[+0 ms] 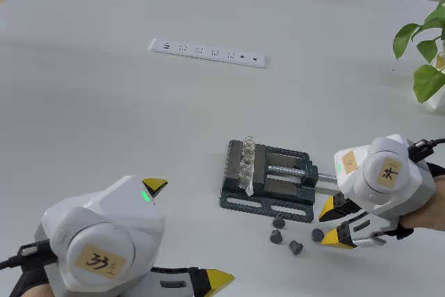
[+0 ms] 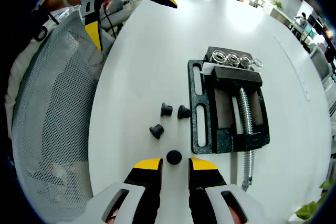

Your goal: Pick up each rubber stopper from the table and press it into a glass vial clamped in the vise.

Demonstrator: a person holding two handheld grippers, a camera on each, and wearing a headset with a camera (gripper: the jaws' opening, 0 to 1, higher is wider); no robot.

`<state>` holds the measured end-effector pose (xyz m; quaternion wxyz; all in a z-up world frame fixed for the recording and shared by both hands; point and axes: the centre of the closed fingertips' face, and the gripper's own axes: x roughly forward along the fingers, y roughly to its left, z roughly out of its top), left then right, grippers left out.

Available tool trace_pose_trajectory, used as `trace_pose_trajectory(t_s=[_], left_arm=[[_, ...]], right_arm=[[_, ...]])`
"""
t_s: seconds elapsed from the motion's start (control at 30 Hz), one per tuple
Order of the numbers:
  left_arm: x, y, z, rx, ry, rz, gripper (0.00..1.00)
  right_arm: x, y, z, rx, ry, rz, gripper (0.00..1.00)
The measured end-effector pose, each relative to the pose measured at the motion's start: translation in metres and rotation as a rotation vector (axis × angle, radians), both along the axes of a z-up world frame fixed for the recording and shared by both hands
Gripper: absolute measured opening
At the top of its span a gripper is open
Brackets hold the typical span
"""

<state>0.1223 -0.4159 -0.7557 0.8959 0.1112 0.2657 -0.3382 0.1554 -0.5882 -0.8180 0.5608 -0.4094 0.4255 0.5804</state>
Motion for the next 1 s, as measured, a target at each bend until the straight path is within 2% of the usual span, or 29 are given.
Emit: trace_pose_trajectory(t_s=[0.17, 0.33, 0.67, 1.0], left_arm=[[0.001, 0.0, 0.001, -0.002, -0.002, 0.006, 0.89], [0.0, 0.001, 0.001, -0.002, -0.001, 0.006, 0.89], [-0.001, 0.001, 0.0, -0.007, 0.004, 0.012, 0.89], [-0.002, 0.002, 0.0, -0.01, 0.009, 0.019, 0.88]], right_arm=[[0.0, -0.003, -0.007, -0.008, 0.002, -0.006, 0.14], [-0.001, 0.0, -0.006, 0.0, -0.001, -0.007, 0.13], [-0.001, 0.002, -0.013, -0.014, -0.01, 0.013, 0.11], [0.0, -0.001, -0.012, -0.025, -0.018, 0.016, 0.09]])
